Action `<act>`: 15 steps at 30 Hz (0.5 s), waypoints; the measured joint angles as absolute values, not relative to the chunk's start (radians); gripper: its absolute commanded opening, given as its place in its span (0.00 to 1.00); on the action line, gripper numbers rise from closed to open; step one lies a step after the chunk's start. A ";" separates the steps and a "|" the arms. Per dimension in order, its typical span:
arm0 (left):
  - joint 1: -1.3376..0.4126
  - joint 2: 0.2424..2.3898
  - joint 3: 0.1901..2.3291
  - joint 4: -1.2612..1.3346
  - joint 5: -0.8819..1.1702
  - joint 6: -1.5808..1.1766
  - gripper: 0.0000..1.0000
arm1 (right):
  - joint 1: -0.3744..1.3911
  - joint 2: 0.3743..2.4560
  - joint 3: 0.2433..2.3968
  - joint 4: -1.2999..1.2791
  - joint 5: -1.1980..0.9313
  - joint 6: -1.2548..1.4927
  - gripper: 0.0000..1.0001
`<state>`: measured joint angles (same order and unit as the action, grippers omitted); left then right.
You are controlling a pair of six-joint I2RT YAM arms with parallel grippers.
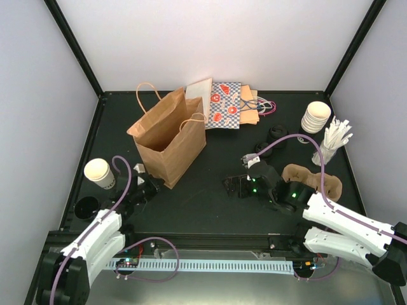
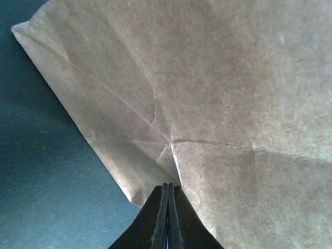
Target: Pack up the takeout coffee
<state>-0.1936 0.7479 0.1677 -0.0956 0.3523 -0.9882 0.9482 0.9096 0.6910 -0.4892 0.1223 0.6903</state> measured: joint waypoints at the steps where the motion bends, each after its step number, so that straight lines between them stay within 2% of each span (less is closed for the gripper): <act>1: -0.200 0.763 0.166 -0.072 0.355 -0.998 0.02 | 0.947 0.910 0.691 -0.490 0.123 0.690 1.00; 15: -0.289 1.015 0.227 0.115 0.373 -1.028 0.02 | 0.926 0.919 0.691 -0.535 0.145 0.689 1.00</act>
